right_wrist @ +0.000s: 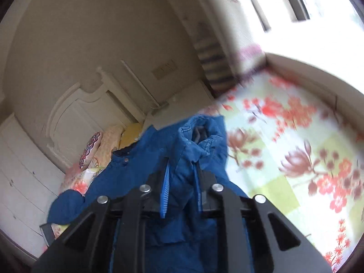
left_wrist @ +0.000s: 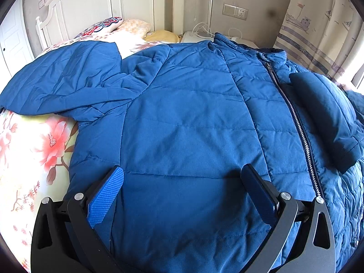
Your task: Fold large clothes
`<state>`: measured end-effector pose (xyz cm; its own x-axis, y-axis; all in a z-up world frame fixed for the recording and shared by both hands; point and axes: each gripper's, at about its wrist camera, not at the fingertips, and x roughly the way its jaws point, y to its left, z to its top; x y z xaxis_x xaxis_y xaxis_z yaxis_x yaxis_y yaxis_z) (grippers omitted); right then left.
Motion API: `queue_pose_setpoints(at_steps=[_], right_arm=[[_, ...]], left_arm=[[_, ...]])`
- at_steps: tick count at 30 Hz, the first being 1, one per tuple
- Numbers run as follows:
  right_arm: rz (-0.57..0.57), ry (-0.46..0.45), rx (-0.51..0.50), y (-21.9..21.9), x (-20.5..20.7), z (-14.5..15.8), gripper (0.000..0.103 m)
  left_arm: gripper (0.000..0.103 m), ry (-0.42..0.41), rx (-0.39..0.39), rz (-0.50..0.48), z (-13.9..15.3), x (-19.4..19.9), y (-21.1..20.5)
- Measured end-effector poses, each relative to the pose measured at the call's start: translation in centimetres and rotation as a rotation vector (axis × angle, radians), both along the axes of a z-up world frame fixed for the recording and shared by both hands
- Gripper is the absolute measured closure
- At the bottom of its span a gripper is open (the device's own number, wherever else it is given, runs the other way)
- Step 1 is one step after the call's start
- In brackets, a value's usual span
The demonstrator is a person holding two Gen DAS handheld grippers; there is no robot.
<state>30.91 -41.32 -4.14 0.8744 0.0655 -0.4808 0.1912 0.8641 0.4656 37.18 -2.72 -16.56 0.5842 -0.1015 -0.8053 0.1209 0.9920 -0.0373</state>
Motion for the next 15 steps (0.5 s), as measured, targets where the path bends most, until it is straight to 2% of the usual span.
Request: queue_pose_setpoints(at_steps=[3, 5, 6, 7, 8, 11, 13, 15], right_arm=[[0.208, -0.064, -0.158, 7.6, 2.8, 3.0, 0.086], [0.364, -0.065, -0.201, 12.3, 4.4, 3.3, 0.080], [0.467, -0.055, -0.182, 14.5, 5.2, 3.2, 0.066], [0.548, -0.036, -0.162, 16.5, 5.7, 2.8, 0.043], [0.594, -0.027, -0.156, 18.0, 6.0, 2.8, 0.038], [0.628, -0.066, -0.134, 18.7, 5.5, 3.6, 0.038], [0.577, -0.094, -0.114, 16.4, 4.3, 4.3, 0.038], [0.462, -0.116, -0.093, 12.2, 2.6, 4.4, 0.038]], left_arm=[[0.004, -0.004, -0.015, 0.001, 0.1, 0.0, 0.2], [0.004, -0.011, -0.051, 0.001, 0.2, -0.2, 0.7], [0.004, -0.014, -0.075, 0.002, 0.3, -0.2, 1.0], [0.004, -0.016, -0.094, 0.002, 0.4, -0.2, 1.3], [0.004, -0.019, -0.119, 0.003, 0.4, -0.2, 1.7], [0.004, -0.025, -0.157, 0.003, 0.5, -0.3, 2.1], [0.004, -0.025, -0.159, 0.003, 0.6, -0.3, 2.0], [0.004, -0.026, -0.155, 0.002, 0.6, -0.2, 1.9]])
